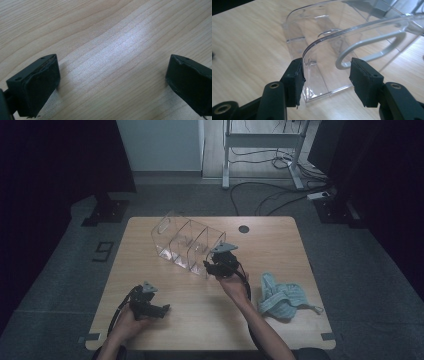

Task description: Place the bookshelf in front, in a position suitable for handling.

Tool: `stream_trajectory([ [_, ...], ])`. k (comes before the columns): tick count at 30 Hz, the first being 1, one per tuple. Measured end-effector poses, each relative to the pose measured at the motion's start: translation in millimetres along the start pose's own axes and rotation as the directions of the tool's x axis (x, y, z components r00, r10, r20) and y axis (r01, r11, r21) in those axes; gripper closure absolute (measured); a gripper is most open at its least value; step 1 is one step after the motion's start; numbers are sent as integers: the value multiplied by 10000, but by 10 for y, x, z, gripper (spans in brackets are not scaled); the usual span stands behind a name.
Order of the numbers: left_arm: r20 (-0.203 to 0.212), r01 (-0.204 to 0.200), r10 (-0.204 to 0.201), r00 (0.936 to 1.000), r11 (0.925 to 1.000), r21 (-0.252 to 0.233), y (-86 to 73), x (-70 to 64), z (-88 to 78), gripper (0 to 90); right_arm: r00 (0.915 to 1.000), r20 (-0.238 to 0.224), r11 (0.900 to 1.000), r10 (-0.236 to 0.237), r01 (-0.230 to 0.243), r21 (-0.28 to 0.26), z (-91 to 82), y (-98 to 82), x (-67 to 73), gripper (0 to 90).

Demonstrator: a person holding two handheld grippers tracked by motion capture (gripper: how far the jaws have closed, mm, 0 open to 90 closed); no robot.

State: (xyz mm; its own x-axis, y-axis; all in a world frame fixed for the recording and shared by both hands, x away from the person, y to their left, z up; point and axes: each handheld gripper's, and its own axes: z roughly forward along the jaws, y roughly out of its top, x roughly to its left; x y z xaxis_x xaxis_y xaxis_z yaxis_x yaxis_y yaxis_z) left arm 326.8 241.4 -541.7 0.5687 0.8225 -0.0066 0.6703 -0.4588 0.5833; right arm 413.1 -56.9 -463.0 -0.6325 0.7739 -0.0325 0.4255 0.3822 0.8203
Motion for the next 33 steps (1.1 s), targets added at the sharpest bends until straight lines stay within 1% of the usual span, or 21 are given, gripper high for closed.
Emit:
stream_trajectory([
  [2,-1,9,-9,10000,10000,-12,0,0,1,0,9999,149,10000,86,-85,-46,1,-8,-66,438],
  [4,0,5,-5,10000,10000,-13,0,0,1,0,9996,190,9998,206,-205,-81,8,-9,-100,435],
  [5,-2,3,-3,10000,10000,-11,0,0,1,0,9996,210,9998,186,-185,-85,13,-8,-114,433],
  [8,6,0,0,10000,10000,-18,0,0,2,0,9995,253,9997,199,-196,-110,36,5,-118,432],
  [11,7,-7,7,10000,10000,-23,0,-2,3,0,9995,249,9997,196,-191,-174,61,28,-90,438],
  [14,10,-4,4,10000,10000,-28,0,-2,2,0,9988,469,9999,108,-105,-67,90,52,-77,467],
  [16,9,-4,4,10000,10000,-27,-1,-2,2,0,9991,377,9998,218,-218,-28,106,64,-94,507],
  [18,6,4,-3,10000,10000,-26,-1,-3,2,0,9978,646,9999,161,-160,-31,107,70,-84,534],
  [25,14,-15,15,10000,10000,-26,0,-4,2,0,9968,714,9994,355,-350,-81,81,39,-147,571],
  [31,14,-19,19,10000,10000,-28,-1,-4,2,0,9970,693,9994,347,-340,-110,49,11,-202,588],
  [32,16,-17,17,10000,10000,-29,-1,-4,2,0,9968,683,9991,404,-397,-113,38,4,-212,592],
  [33,14,-19,19,10000,10000,-30,-1,-4,2,0,9970,690,9993,354,-346,-120,30,-3,-225,595],
])
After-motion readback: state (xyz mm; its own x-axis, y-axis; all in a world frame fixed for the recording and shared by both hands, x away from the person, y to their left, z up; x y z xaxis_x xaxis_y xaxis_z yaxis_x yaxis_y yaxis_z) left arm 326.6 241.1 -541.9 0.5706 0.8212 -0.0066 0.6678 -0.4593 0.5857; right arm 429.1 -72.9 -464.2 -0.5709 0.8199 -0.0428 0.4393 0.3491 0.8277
